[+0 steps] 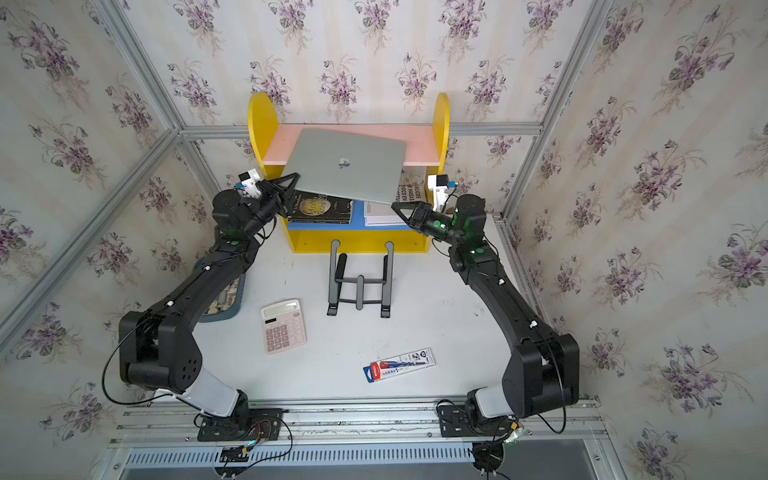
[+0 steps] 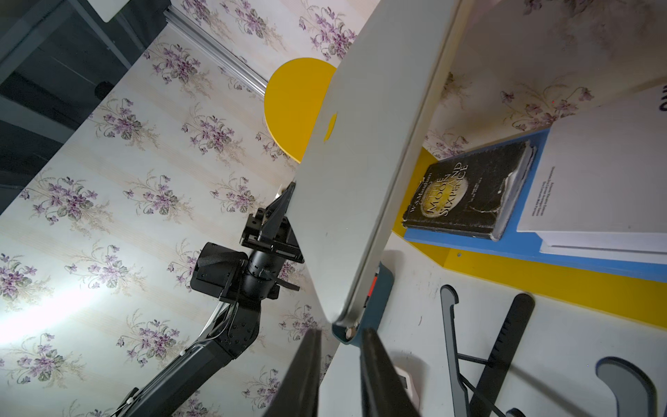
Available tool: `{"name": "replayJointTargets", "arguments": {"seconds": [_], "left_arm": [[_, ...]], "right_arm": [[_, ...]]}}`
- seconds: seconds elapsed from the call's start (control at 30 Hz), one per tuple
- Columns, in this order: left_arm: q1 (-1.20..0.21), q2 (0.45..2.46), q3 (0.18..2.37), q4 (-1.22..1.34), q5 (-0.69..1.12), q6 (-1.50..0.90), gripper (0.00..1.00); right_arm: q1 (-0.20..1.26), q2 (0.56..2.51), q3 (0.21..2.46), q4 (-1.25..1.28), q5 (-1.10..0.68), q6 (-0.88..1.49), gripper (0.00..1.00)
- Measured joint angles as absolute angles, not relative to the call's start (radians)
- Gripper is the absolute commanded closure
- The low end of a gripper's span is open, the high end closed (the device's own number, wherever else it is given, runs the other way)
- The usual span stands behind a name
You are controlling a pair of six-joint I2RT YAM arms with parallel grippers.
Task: Close the laptop lid and set it aside
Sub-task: Place the laptop on the shelf.
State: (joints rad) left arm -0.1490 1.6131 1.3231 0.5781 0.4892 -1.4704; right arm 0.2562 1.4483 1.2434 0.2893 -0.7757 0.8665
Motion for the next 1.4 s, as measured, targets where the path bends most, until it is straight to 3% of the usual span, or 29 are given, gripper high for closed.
{"name": "replayJointTargets", "arguments": {"seconds": [0.73, 1.4], "left_arm": [[-0.178, 1.647, 1.391, 0.525, 0.434, -1.467, 0.98], [-0.164, 1.694, 1.504, 0.442, 0.497, -1.406, 0.52]], "right_arm": [[0.323, 1.632, 1.541, 0.080, -0.723, 0.743, 0.81], [0.305, 1.712, 1.702, -0.027, -0.689, 0.708, 0.80]]}}
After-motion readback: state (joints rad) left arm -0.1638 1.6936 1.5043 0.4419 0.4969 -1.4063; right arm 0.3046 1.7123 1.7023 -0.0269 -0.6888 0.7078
